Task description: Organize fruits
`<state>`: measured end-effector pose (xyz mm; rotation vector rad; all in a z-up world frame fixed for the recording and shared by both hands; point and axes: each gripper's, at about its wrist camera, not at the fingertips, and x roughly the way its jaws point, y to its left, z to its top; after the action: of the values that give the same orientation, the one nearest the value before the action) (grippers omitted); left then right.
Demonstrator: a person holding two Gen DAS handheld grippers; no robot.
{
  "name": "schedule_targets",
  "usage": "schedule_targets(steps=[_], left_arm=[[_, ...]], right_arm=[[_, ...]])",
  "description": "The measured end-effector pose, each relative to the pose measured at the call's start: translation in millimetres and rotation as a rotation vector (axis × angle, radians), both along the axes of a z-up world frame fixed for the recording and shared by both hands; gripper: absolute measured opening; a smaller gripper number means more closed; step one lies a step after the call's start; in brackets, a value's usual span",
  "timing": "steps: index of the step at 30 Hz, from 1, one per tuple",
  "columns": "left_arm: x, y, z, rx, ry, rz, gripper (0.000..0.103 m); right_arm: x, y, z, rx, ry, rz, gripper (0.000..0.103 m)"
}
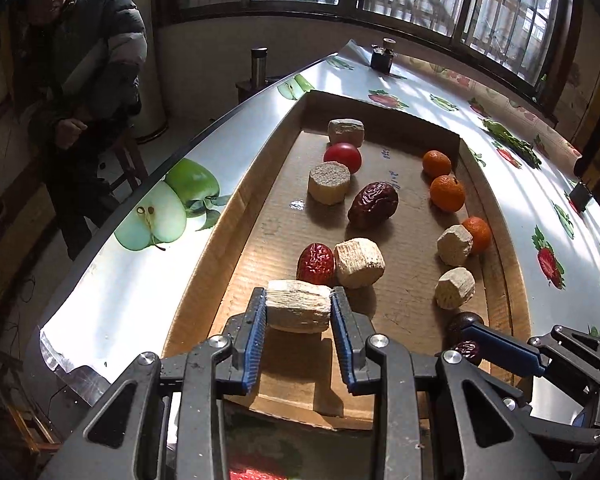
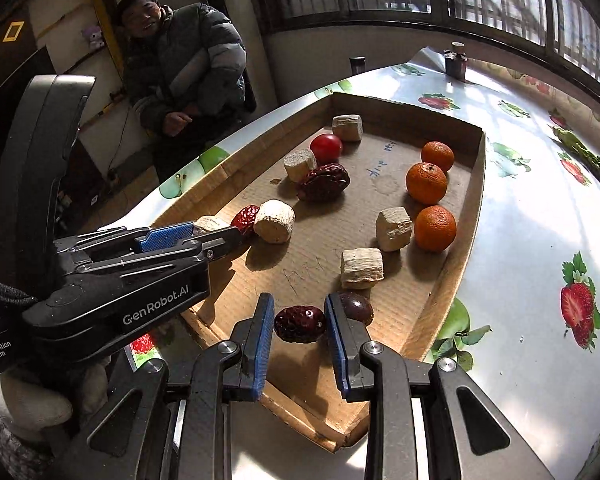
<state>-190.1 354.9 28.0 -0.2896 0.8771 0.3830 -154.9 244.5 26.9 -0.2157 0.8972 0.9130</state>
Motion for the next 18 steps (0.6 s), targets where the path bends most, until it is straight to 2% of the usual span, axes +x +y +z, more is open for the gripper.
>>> schedule_targets(steps=[5,6,8,10,18], left_arm=[[-6.8,0.8,10.4,0.028,-0.033,0.031,0.049],[-8.6,0.9,13.9,0.036,-0.044,0.036,0.050],[-11.9,0.0,20.1,0.051,-0.060,0.045,0.056],[-15.7,-2.3,26.7,0.071,-0.077,0.054,0.061],[-32.2,-17.9,51.4,0.197,-0.137,0.109,0.074]], right_arm=[[-6.2,5.1,0.2,-0.006,-0.030,0.012,0.029],[-6.7,5.1,0.7,-0.006,-0.034,0.014,0.031],[-7.8,4.1,3.5,0.003,-0.048,0.010,0.047],[-10.1,1.6,8.3,0.019,-0.065,0.003,0.057],[-17.7,-18.9,25.9,0.067,-0.089,-0.045,0.061]])
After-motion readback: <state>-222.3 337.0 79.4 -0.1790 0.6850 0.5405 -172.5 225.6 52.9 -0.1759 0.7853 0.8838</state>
